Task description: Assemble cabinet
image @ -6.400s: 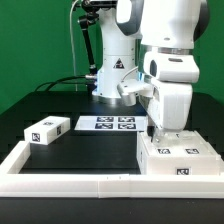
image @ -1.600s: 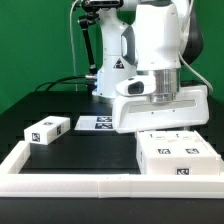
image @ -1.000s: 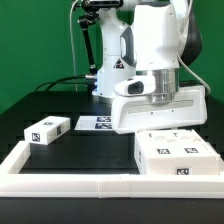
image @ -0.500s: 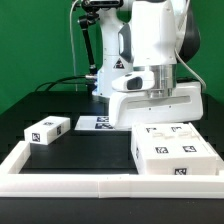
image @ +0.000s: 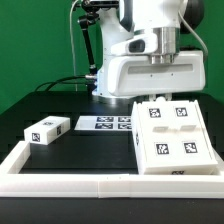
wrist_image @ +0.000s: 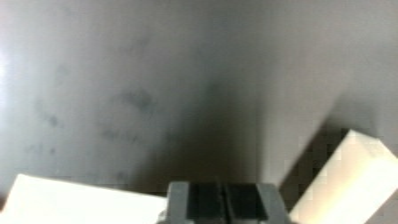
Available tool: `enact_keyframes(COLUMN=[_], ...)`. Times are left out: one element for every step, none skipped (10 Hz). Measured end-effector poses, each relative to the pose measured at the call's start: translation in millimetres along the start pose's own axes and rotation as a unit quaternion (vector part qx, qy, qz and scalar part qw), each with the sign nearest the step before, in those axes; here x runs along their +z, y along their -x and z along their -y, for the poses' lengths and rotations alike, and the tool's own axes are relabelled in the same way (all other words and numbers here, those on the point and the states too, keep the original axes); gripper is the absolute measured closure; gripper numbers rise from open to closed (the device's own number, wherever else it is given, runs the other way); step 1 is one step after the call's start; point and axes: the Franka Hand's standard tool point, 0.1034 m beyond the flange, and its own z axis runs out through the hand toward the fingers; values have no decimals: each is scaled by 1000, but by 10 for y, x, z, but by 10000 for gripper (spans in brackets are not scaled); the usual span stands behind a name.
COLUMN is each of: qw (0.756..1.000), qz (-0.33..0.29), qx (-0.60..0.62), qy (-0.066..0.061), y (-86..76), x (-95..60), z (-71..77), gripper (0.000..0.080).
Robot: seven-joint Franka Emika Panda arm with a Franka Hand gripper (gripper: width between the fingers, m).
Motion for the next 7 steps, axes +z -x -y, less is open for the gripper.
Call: enact_keyframes(qw=[1000,1000,1000,1000,1000,1000,1000], qz=[4,5,1,3,3,3,4], qx=[-1,-3,-5,-5,-5,-5,-5], qy=[1,3,4,3,3,3,3], y=[-59,-156,-226,-199,-197,-197,-199], x=[-92,-204,-239,-216,-215,-214,-219], z=[-20,-41,-35,-31,-30,-29,-25], gripper=[797,797,797,797,797,797,797])
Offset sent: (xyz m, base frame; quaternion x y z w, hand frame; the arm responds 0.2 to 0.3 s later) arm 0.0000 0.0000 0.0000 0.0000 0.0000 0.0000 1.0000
